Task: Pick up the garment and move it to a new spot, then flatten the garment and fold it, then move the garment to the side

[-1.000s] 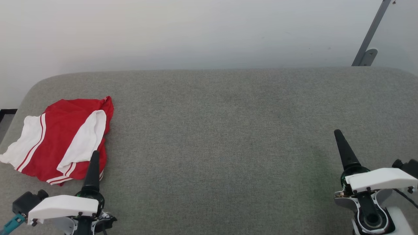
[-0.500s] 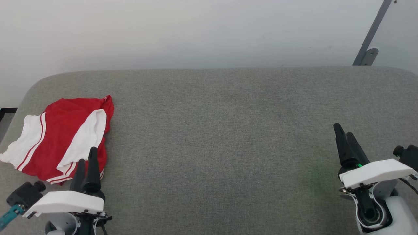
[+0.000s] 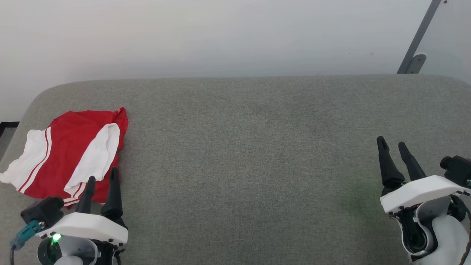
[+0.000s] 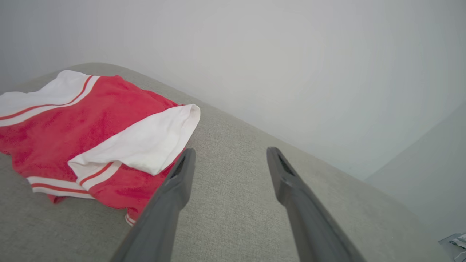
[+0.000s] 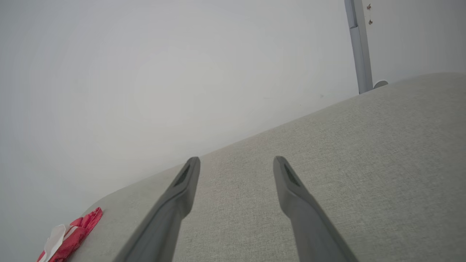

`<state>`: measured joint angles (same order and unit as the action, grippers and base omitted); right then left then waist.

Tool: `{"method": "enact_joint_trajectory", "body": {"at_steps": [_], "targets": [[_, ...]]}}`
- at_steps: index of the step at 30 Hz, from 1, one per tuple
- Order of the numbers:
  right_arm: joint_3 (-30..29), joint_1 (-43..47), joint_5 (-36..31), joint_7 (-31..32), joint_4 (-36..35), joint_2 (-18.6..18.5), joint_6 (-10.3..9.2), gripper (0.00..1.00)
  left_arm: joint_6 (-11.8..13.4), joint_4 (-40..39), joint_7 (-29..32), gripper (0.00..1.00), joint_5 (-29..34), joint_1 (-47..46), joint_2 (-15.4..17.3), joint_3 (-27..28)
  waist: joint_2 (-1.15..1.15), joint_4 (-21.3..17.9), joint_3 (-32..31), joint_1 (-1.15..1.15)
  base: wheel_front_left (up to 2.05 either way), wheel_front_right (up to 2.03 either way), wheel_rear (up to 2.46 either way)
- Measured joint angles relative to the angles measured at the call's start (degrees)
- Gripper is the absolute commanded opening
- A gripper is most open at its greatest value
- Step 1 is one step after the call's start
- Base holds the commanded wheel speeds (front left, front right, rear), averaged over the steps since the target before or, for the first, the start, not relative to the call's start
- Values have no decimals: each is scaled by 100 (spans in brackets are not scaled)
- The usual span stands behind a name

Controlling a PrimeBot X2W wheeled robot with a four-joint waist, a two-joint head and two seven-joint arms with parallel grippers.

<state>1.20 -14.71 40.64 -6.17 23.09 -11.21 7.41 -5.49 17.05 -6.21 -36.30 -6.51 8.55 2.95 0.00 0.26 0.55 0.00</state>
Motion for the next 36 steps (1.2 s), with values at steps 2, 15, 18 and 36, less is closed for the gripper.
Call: {"method": "enact_joint_trajectory", "body": {"at_steps": [2, 15, 18, 36], "targets": [[-31, -2, -196, -41, 36, -1, 0, 100, 26, 12, -42, 100, 192, 2, 43, -57, 0, -4, -4, 0, 0, 0, 0], [-285, -114, -1627, -243, 125, 45, 1, 100, 197, 116, -241, 100, 1011, 63, 240, -327, 0, -54, -31, 0, 0, 0, 0], [-301, -116, -1863, -289, 135, 52, 1, 100, 205, 123, -287, 100, 1176, 63, 257, -356, 0, -57, -27, 0, 0, 0, 0], [-316, -206, -2744, -505, 172, 46, 1, 100, 198, 211, -501, 100, 1883, 69, 327, -402, 0, -80, -38, 0, 0, 0, 0]]}}
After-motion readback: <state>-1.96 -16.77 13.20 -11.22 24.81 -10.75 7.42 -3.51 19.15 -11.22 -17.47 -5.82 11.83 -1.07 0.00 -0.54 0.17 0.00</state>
